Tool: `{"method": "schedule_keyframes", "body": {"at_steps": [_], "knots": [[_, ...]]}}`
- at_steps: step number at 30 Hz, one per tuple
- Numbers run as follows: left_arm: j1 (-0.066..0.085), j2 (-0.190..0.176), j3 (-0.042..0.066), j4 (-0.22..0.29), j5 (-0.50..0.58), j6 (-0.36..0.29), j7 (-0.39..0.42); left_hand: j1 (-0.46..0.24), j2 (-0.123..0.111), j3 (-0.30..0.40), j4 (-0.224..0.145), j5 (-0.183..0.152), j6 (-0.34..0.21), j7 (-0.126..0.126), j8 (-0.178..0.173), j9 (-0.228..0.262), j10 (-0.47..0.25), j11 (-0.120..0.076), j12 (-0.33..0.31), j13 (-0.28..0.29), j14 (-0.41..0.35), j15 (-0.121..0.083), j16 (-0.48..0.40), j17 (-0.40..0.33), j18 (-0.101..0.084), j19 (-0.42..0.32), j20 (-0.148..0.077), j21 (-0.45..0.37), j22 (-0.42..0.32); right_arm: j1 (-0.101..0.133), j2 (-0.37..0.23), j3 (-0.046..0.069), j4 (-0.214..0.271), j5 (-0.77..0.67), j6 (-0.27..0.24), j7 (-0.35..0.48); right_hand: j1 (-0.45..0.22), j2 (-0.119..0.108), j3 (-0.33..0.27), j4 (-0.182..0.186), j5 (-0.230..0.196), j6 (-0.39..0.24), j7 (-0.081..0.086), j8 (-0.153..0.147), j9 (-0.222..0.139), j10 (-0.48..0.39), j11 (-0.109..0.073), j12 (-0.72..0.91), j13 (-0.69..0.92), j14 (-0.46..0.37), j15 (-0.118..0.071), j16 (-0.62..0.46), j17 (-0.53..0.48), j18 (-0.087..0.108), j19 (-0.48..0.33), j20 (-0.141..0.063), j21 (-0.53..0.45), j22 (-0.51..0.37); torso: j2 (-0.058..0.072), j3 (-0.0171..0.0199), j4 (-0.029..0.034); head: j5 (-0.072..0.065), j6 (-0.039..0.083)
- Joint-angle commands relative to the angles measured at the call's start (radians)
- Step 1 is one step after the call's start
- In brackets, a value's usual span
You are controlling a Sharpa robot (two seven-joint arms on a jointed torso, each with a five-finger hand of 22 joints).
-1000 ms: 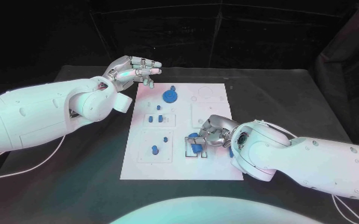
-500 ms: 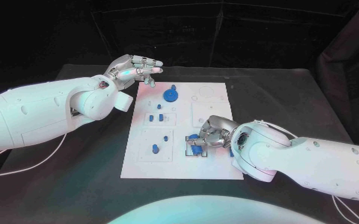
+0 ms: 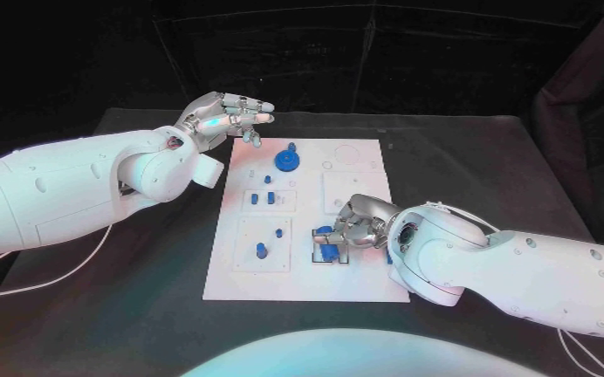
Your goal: Assemble the parts on the task board
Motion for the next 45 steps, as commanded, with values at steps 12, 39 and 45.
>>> {"method": "schedule_keyframes", "body": {"at_steps": [12,39,45], "knots": [[0.002,-0.002,0.001,0.003,0.003,0.013,0.0,-0.003,0.011,-0.006,0.001,-0.001,-0.001,0.003,0.004,0.0,-0.005,0.001,0.006,-0.001,-0.008,-0.001,-0.003,-0.001,0.014,-0.003,0.001,-0.006,-0.001,0.001,0.003,0.0,-0.002,-0.026,-0.022,0.009,-0.192,-0.072,-0.003,0.011,-0.213,-0.022,0.009,-0.017,0.027,-0.025,-0.004,-0.063,0.0,0.071,-0.004,-0.02,0.121,-0.003,-0.013,-0.004,-0.015,-0.019,0.0,-0.0002,0.0003,0.001,-0.005],[0.003,-0.002,0.001,0.0,0.003,0.016,-0.006,-0.003,0.011,-0.006,0.001,-0.001,-0.001,0.003,0.004,0.0,-0.005,0.001,0.006,-0.001,-0.008,-0.001,-0.003,-0.001,0.014,-0.003,0.001,-0.006,-0.001,0.001,-0.049,0.0,0.044,-0.077,0.003,0.089,0.08,-0.051,0.07,-0.162,-0.14,0.009,-0.003,0.023,0.079,-0.018,-0.014,-0.069,0.007,0.073,-0.011,-0.024,0.122,-0.003,-0.009,-0.009,-0.019,-0.015,0.0,0.0,0.0022,-0.004,-0.006],[0.003,-0.003,0.001,0.0,0.003,0.015,-0.007,-0.003,0.012,-0.007,0.001,-0.001,0.0,0.003,0.004,0.0,-0.006,0.001,0.006,-0.001,-0.009,-0.001,-0.003,-0.002,0.014,-0.003,0.001,-0.008,-0.002,0.001,-0.044,0.0,0.041,-0.081,0.005,0.084,0.063,-0.044,0.061,-0.155,-0.128,0.006,-0.005,0.032,0.087,-0.017,-0.017,-0.07,0.008,0.073,-0.013,-0.024,0.123,-0.003,-0.008,-0.011,-0.019,-0.014,0.001,0.0002,0.0005,-0.002,-0.007]]}}
